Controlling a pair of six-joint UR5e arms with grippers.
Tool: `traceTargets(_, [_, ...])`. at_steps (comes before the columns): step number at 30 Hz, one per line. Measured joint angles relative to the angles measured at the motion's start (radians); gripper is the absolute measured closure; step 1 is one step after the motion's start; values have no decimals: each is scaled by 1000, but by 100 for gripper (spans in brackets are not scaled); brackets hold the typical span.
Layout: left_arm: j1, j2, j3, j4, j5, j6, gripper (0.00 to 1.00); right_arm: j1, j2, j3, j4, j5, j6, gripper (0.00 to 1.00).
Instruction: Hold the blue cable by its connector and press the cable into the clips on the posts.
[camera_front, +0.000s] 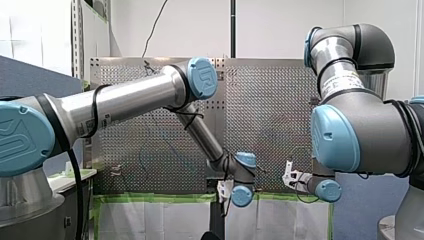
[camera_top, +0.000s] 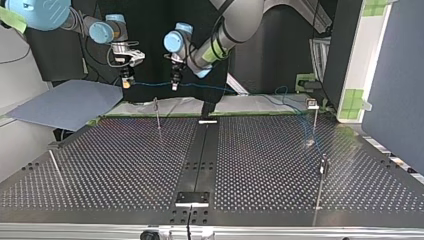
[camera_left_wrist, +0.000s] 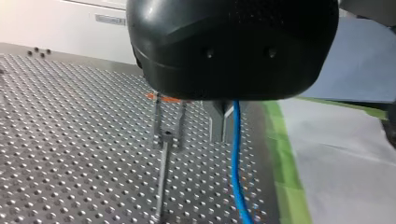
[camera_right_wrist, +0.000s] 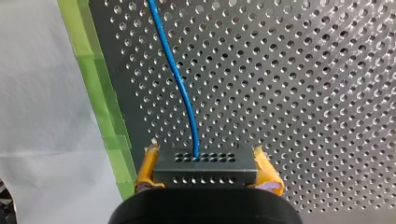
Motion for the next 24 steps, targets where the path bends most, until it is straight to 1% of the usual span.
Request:
traceTargets(2, [-2,0,16,-5,-2,0,100,0,0,0,1,-1,1,100])
traceTargets(7, [-5,0,62,-33,-11,0,100,-3,0,-3,-5,-3,13,100])
traceTargets(11, [-5,0,97,-59,-25,1,100,-9,0,-18,1,-4,17,100])
traceTargets(17, [0,1,146,-92,-57,17,100,-21,1,-36,8,-5,18,100])
traceTargets(21, [2,1,174,-101,-73,24,100,-25,3,-47,9,-7,11,100])
traceTargets(24, [2,1,181,-102,-77,25,100,-27,3,-53,10,-7,7,100])
